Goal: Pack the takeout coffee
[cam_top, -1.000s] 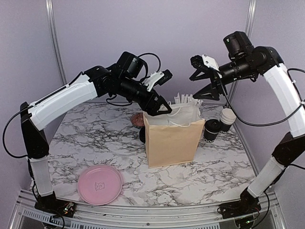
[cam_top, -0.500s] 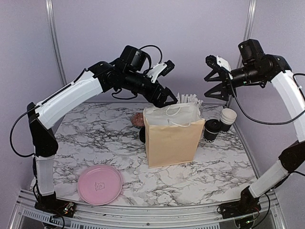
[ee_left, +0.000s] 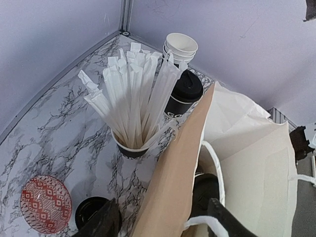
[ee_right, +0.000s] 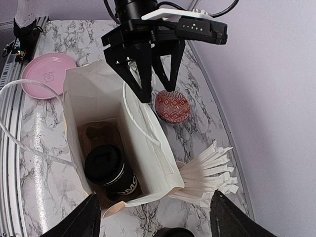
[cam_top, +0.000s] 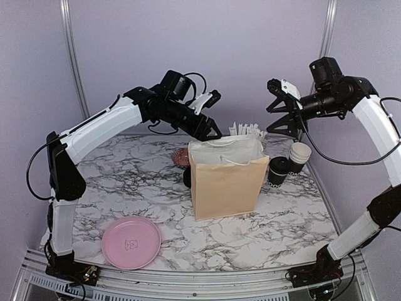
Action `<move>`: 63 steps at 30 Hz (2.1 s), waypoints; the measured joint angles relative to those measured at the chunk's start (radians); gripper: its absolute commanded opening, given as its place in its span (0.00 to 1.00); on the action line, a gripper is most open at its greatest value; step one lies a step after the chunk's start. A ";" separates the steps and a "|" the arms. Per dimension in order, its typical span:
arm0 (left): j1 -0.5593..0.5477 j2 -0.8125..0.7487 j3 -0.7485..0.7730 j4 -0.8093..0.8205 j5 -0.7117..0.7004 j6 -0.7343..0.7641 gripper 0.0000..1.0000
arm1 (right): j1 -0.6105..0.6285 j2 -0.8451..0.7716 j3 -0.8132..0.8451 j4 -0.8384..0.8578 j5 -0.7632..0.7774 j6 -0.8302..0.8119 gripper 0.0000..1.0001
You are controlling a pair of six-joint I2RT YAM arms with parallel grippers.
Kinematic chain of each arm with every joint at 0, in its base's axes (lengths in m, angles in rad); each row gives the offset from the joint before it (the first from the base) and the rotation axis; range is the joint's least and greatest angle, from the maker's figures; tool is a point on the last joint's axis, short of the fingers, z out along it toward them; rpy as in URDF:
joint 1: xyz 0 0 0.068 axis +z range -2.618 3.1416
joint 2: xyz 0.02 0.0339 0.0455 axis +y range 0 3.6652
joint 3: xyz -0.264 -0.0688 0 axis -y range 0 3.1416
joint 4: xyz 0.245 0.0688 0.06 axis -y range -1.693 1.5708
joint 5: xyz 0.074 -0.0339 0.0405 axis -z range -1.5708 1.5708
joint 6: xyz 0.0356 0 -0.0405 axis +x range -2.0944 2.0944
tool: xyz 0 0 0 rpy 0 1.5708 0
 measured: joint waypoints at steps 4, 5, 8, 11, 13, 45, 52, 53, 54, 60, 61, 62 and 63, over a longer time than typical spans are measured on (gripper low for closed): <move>0.030 0.000 0.000 -0.008 0.051 -0.014 0.46 | 0.000 0.000 0.000 0.002 0.004 0.000 0.73; 0.034 0.001 0.000 -0.010 0.061 -0.017 0.44 | 0.000 0.000 0.000 0.003 0.005 0.000 0.73; 0.035 0.004 0.000 -0.016 0.100 -0.018 0.43 | 0.000 0.000 0.000 0.008 0.012 -0.001 0.73; 0.033 0.006 0.000 -0.025 0.132 -0.016 0.43 | 0.000 0.000 0.000 0.012 0.019 -0.001 0.73; 0.030 0.006 0.000 -0.031 0.150 -0.016 0.42 | 0.000 0.001 0.000 0.014 0.021 -0.001 0.73; -0.169 -0.043 -0.046 -0.076 -0.182 0.174 0.00 | 0.000 -0.005 -0.023 0.060 0.087 0.008 0.72; -0.402 -0.209 -0.210 -0.086 -0.412 0.258 0.00 | -0.060 -0.043 -0.141 0.113 0.122 0.023 0.73; -0.432 -0.224 -0.231 -0.089 -0.434 0.262 0.00 | -0.083 -0.047 -0.162 0.123 0.122 0.024 0.74; -0.459 -0.236 -0.250 -0.090 -0.452 0.265 0.00 | -0.112 -0.050 -0.184 0.134 0.120 0.027 0.73; -0.581 -0.253 -0.322 -0.090 -0.526 0.258 0.00 | -0.215 -0.048 -0.257 0.177 0.098 0.042 0.73; -0.599 -0.253 -0.326 -0.090 -0.533 0.257 0.00 | -0.221 -0.048 -0.267 0.184 0.093 0.044 0.73; -0.621 -0.253 -0.333 -0.091 -0.549 0.255 0.00 | -0.224 -0.048 -0.277 0.192 0.089 0.045 0.74; -0.636 -0.253 -0.337 -0.092 -0.559 0.253 0.00 | -0.224 -0.048 -0.293 0.201 0.081 0.046 0.74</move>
